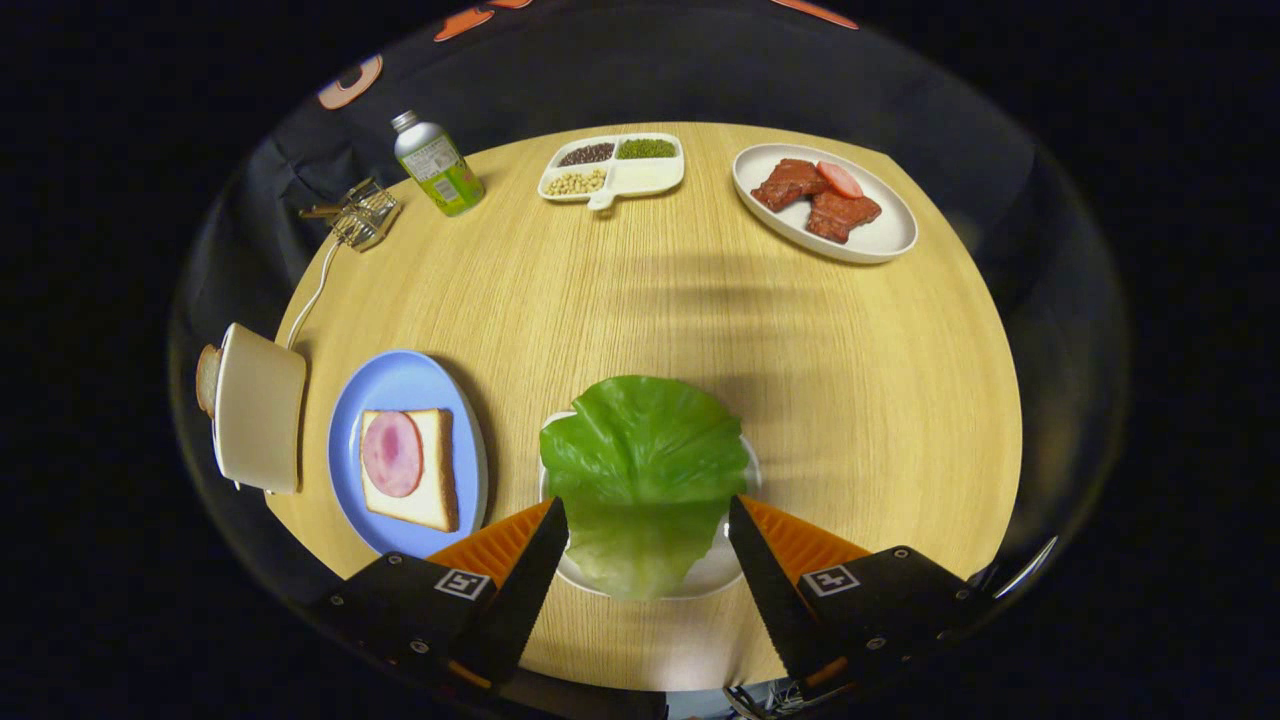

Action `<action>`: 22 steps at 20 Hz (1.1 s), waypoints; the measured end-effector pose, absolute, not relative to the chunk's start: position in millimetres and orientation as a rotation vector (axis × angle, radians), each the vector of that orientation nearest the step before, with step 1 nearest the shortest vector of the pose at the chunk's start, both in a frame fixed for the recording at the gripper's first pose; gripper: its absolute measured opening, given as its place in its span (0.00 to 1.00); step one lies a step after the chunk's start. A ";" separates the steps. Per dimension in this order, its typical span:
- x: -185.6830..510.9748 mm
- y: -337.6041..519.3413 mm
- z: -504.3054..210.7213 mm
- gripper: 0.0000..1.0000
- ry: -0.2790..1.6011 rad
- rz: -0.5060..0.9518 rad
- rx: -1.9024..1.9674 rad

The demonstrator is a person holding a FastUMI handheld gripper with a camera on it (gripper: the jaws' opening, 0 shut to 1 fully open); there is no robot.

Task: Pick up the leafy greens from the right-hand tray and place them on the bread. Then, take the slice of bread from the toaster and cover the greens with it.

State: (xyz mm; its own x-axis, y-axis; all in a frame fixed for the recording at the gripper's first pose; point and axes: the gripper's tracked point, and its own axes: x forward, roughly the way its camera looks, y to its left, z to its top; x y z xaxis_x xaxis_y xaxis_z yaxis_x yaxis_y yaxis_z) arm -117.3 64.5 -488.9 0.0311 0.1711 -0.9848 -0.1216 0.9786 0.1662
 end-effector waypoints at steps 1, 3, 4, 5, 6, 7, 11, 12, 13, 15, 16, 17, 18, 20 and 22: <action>-120.8 66.5 -493.1 0.97 1.544 0.225 0.047; -120.6 68.0 -502.3 0.96 1.561 0.216 0.037; -120.9 67.5 -505.8 0.95 1.568 0.210 0.025; -120.4 67.4 -508.7 0.94 1.576 0.205 0.020; -120.5 67.7 -511.3 0.94 1.585 0.200 0.017; -121.4 67.6 -515.0 0.94 1.592 0.194 0.013; -119.8 67.8 -524.2 0.92 1.600 0.174 -0.010; -118.0 67.4 -525.0 0.91 1.589 0.170 -0.019; -116.8 66.3 -525.6 0.90 1.583 0.161 -0.030; -117.2 65.2 -526.6 0.86 1.575 0.144 -0.057; -116.6 65.9 -525.9 0.85 1.571 0.145 -0.061; -117.2 65.5 -526.3 0.83 1.576 0.135 -0.051; -116.4 64.7 -526.2 0.83 1.582 0.118 -0.039; -115.7 64.0 -526.6 0.79 1.583 0.110 -0.034; -115.3 64.1 -526.7 0.66 1.575 0.108 -0.034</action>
State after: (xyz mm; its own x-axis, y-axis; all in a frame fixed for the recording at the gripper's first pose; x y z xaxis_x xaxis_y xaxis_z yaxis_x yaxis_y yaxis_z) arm -115.3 64.1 -526.7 -0.0082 0.0470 -0.9989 -0.0901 0.9948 0.0476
